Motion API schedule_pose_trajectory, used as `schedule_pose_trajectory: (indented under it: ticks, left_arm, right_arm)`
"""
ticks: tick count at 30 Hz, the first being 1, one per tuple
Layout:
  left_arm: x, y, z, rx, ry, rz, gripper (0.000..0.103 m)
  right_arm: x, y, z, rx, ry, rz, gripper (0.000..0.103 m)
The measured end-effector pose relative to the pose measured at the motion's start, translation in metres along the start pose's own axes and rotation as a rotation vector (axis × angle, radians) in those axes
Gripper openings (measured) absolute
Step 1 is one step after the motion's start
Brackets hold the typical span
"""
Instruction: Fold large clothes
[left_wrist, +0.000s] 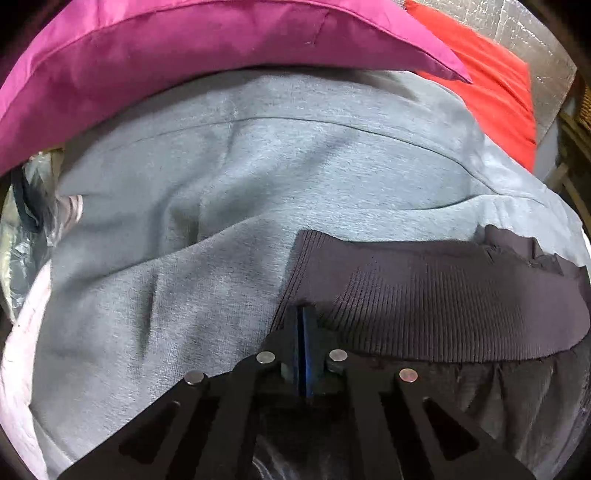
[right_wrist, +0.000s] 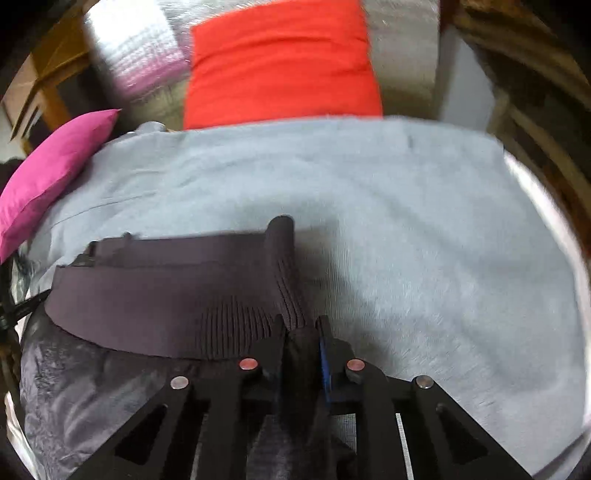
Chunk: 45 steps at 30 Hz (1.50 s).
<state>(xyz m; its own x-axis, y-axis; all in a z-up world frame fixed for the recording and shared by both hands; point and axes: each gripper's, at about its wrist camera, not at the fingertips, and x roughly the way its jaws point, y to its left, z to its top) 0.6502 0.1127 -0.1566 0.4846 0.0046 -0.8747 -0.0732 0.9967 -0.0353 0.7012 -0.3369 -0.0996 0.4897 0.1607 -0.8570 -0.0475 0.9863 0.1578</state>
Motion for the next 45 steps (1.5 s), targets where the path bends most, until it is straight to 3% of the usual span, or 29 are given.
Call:
schedule_pose_trajectory:
  ticks: [5,9,10,11,12,13,15,17,18,19,20,21,22,24,26,28,29,30,31,32,33,34,35,36,40,42,43,44,45]
  left_arm:
    - [0.001,-0.002,-0.003,0.011,-0.007,0.021,0.005]
    - [-0.019,-0.019,-0.006,0.075,-0.055,0.01,0.01]
    - [-0.025,-0.022,-0.006,0.084,-0.065,0.006,0.025]
    - [-0.035,-0.025,-0.007,0.097,-0.088,0.002,0.05]
    - [-0.046,-0.027,-0.009,0.109,-0.124,-0.001,0.063]
    - [-0.054,-0.026,-0.012,0.117,-0.155,0.002,0.079]
    - [-0.062,-0.028,-0.017,0.151,-0.195,0.011,0.081]
    - [-0.05,-0.027,-0.015,0.166,-0.123,0.006,0.081]
    - [-0.042,-0.029,-0.018,0.173,-0.086,0.002,0.08]
    - [-0.04,-0.029,-0.021,0.184,-0.092,0.002,0.073]
    - [-0.037,-0.03,-0.025,0.195,-0.091,0.002,0.036]
    - [-0.03,-0.028,-0.024,0.184,-0.055,0.027,0.018]
    - [-0.027,-0.025,-0.023,0.159,-0.049,0.04,0.001]
    - [-0.017,-0.013,-0.022,0.114,-0.036,0.093,0.001]
    - [-0.001,0.004,-0.024,0.046,0.004,0.214,0.0]
    - [-0.004,0.017,-0.024,-0.019,0.013,0.146,0.0]
    - [-0.017,0.019,-0.023,-0.031,-0.019,0.117,0.0]
    - [-0.032,0.02,-0.024,-0.036,-0.068,0.081,0.0]
    - [-0.047,0.02,-0.026,-0.028,-0.109,0.048,0.01]
    - [-0.06,0.019,-0.028,-0.009,-0.132,0.021,0.045]
    - [-0.073,0.017,-0.031,0.019,-0.145,-0.004,0.068]
    - [-0.084,0.017,-0.036,0.04,-0.167,-0.008,0.089]
    - [-0.102,0.018,-0.046,0.075,-0.227,-0.009,0.089]
    - [-0.113,0.02,-0.052,0.101,-0.237,-0.018,0.089]
    - [-0.108,0.026,-0.076,0.142,-0.149,-0.064,0.089]
    - [-0.098,0.025,-0.089,0.163,-0.118,-0.058,0.082]
    - [-0.089,0.022,-0.095,0.174,-0.084,-0.063,0.045]
    - [-0.081,0.015,-0.097,0.177,-0.054,-0.048,0.026]
    - [-0.079,0.012,-0.099,0.178,-0.06,-0.021,0.022]
  right_arm:
    - [0.002,-0.012,-0.005,0.082,-0.017,0.032,0.016]
    - [0.003,-0.009,-0.004,0.099,-0.009,0.055,0.023]
    - [0.001,-0.007,-0.003,0.101,-0.007,0.077,0.034]
    - [-0.003,-0.007,-0.005,0.104,-0.006,0.087,0.043]
    - [-0.009,-0.007,-0.005,0.111,-0.013,0.096,0.072]
    - [-0.018,-0.007,-0.006,0.11,-0.035,0.093,0.083]
    - [-0.031,-0.006,-0.006,0.095,-0.075,0.095,0.083]
    - [-0.033,-0.006,-0.005,0.088,-0.068,0.104,0.083]
    - [-0.027,-0.004,-0.005,0.087,-0.037,0.112,0.083]
    - [-0.021,-0.001,-0.006,0.078,0.0,0.125,0.082]
    - [-0.016,0.003,-0.008,0.061,0.02,0.128,0.081]
    - [-0.014,0.009,-0.011,0.029,0.021,0.121,0.059]
    - [-0.013,0.015,-0.013,-0.008,0.025,0.111,0.022]
    - [-0.01,0.013,-0.013,-0.01,0.027,0.068,0.017]
    - [-0.005,-0.002,-0.011,0.054,0.027,0.058,0.017]
    - [-0.001,-0.014,-0.015,0.114,0.027,0.101,0.019]
    - [-0.002,-0.014,-0.017,0.116,0.018,0.107,0.021]
    - [-0.006,-0.014,-0.02,0.122,0.002,0.119,0.029]
    - [-0.01,-0.013,-0.023,0.132,-0.004,0.14,0.05]
    - [-0.014,-0.012,-0.023,0.139,0.001,0.169,0.068]
    - [-0.023,-0.011,-0.024,0.14,-0.005,0.196,0.085]
    - [-0.034,-0.012,-0.024,0.134,-0.03,0.201,0.085]
    - [-0.042,-0.015,-0.025,0.128,-0.05,0.192,0.085]
    - [-0.054,-0.021,-0.027,0.139,-0.067,0.185,0.085]
    - [-0.08,-0.033,-0.041,0.142,-0.064,0.191,0.084]
    - [-0.079,-0.026,-0.051,0.09,-0.032,0.179,0.082]
    - [-0.077,-0.023,-0.055,0.075,-0.019,0.178,0.067]
    - [-0.074,-0.018,-0.058,0.059,0.0,0.168,0.048]
    - [-0.066,-0.012,-0.061,0.038,0.038,0.148,0.014]
